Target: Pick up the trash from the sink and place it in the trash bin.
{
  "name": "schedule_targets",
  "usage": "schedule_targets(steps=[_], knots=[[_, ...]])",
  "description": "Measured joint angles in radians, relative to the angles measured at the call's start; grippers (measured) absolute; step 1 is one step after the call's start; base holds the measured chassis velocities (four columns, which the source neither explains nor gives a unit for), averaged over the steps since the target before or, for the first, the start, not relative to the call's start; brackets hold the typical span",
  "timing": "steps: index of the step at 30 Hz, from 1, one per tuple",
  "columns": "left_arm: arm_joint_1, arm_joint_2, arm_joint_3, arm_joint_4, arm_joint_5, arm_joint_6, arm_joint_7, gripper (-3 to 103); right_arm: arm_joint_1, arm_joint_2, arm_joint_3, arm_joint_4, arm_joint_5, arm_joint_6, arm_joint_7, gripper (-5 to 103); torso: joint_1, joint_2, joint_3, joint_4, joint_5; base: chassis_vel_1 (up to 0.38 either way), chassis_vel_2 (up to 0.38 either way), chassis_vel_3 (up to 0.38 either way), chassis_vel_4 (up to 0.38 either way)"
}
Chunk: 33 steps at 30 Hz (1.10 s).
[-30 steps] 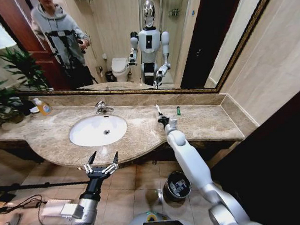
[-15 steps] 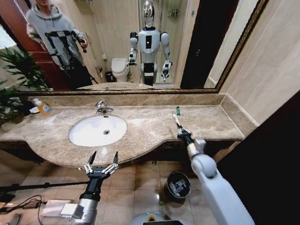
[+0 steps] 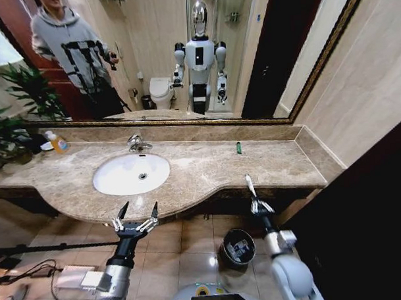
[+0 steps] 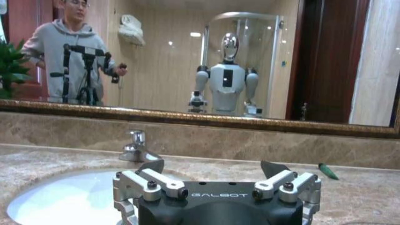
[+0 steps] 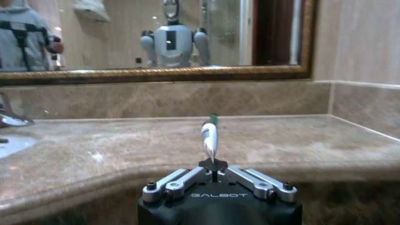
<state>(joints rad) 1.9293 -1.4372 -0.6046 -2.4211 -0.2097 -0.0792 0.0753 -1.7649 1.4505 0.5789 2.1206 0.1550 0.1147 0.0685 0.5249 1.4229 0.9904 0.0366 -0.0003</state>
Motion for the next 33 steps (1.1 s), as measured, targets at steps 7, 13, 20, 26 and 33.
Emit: schedule_targets(steps=[7, 13, 20, 26, 33], knots=[[0.0, 0.0, 0.0, 0.0, 0.0, 0.0, 0.0, 100, -0.038, 0.01, 0.018, -0.112, -0.064, 0.101, 0.032, 0, 0.0, 0.0, 0.0, 0.0002, 0.0002, 0.0, 0.0, 0.0, 0.0], [0.0, 0.0, 0.0, 0.0, 0.0, 0.0, 0.0, 100, -0.031, 0.015, 0.019, -0.23, -0.088, 0.138, 0.04, 0, 0.0, 0.0, 0.0, 0.0002, 0.0003, 0.0, 0.0, 0.0, 0.0], [0.0, 0.0, 0.0, 0.0, 0.0, 0.0, 0.0, 100, 0.005, 0.017, -0.002, -0.424, -0.118, 0.167, 0.03, 0, 0.0, 0.0, 0.0, 0.0002, 0.0002, 0.0, 0.0, 0.0, 0.0], [0.0, 0.0, 0.0, 0.0, 0.0, 0.0, 0.0, 100, 0.094, 0.017, -0.007, -0.645, -0.199, 0.221, 0.03, 0, 0.0, 0.0, 0.0, 0.0002, 0.0003, 0.0, 0.0, 0.0, 0.0], [0.0, 0.0, 0.0, 0.0, 0.0, 0.0, 0.0, 100, 0.206, 0.019, -0.027, -0.859, -0.212, 0.194, 0.01, 0, 0.0, 0.0, 0.0, 0.0001, 0.0003, 0.0, 0.0, 0.0, 0.0]])
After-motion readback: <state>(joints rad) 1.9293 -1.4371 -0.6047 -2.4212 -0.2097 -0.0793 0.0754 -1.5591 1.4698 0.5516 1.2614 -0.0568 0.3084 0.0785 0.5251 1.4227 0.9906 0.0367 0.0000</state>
